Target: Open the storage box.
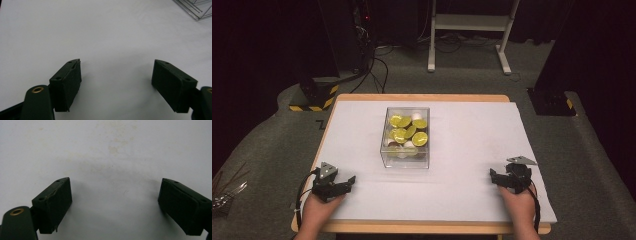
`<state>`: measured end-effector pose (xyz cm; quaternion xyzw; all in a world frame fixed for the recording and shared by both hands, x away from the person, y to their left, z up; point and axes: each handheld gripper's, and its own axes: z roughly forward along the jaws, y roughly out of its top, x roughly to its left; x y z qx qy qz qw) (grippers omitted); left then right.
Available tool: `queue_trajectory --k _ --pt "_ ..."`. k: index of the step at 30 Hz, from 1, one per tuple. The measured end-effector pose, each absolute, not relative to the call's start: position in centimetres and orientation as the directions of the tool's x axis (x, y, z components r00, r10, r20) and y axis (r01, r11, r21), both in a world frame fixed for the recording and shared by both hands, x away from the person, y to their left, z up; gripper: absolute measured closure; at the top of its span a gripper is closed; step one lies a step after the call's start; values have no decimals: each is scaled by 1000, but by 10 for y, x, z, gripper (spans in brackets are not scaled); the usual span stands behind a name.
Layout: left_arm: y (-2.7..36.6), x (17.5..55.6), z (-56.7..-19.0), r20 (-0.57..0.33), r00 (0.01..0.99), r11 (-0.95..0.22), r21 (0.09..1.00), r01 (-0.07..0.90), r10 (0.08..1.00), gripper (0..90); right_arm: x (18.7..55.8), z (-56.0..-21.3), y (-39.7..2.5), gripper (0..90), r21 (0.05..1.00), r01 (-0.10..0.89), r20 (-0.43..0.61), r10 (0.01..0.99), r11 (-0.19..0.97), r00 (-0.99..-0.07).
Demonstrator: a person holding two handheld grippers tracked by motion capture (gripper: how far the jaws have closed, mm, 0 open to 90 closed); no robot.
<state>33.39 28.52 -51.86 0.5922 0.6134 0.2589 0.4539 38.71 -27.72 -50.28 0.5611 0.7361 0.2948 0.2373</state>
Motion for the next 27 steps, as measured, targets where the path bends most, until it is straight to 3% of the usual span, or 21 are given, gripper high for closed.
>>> queue_trajectory --k 27 --pt "287 333 -518 -251 110 165 851 499 962 261 387 -503 -277 116 702 682 -31 965 205 -259"
